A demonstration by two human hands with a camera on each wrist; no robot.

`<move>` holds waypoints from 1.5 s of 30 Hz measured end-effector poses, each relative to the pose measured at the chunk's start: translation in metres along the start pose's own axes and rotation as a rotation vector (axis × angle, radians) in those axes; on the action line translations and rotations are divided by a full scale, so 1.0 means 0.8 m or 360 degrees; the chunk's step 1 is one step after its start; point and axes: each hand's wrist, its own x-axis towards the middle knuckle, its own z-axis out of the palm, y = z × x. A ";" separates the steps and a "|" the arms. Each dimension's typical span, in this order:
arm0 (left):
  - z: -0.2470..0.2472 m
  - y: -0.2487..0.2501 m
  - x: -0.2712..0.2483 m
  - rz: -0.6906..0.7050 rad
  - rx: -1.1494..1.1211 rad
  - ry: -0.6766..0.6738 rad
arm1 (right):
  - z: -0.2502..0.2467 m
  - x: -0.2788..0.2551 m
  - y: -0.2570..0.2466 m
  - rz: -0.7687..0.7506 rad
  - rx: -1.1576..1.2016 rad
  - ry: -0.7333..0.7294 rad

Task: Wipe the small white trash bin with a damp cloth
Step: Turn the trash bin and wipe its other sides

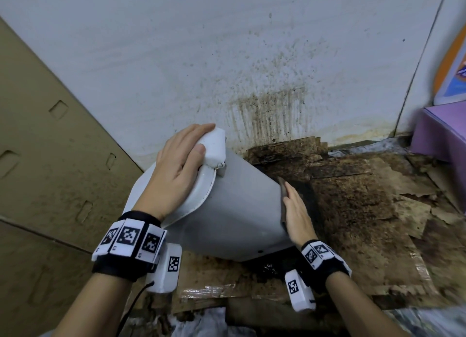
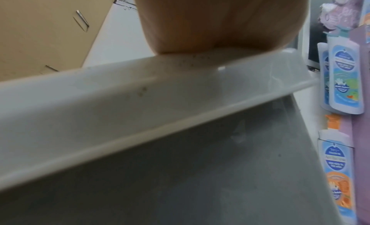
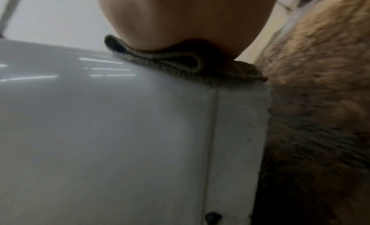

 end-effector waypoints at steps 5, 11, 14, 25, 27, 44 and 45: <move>0.008 0.005 0.003 0.0015 0.0018 -0.0004 | 0.002 0.003 0.012 0.0127 0.0065 0.0085; 0.012 0.007 0.005 0.0049 0.0045 0.0018 | 0.018 -0.012 -0.040 0.0013 0.0118 0.0161; 0.016 0.008 0.007 0.0078 0.0088 0.0015 | 0.032 -0.023 -0.102 -0.0221 0.0150 0.0082; 0.003 -0.001 -0.002 0.0038 0.0041 0.0053 | 0.043 -0.029 -0.102 -0.0633 0.0082 0.0069; -0.002 -0.006 -0.005 0.0018 0.0012 0.0076 | 0.034 -0.024 -0.067 -0.0501 0.0047 0.0055; -0.005 -0.009 -0.005 0.0010 -0.0034 0.0112 | 0.051 -0.027 -0.093 -0.0218 0.0002 0.0201; -0.004 -0.008 -0.004 0.0024 -0.0030 0.0109 | 0.058 -0.031 -0.117 -0.0341 0.0008 0.0174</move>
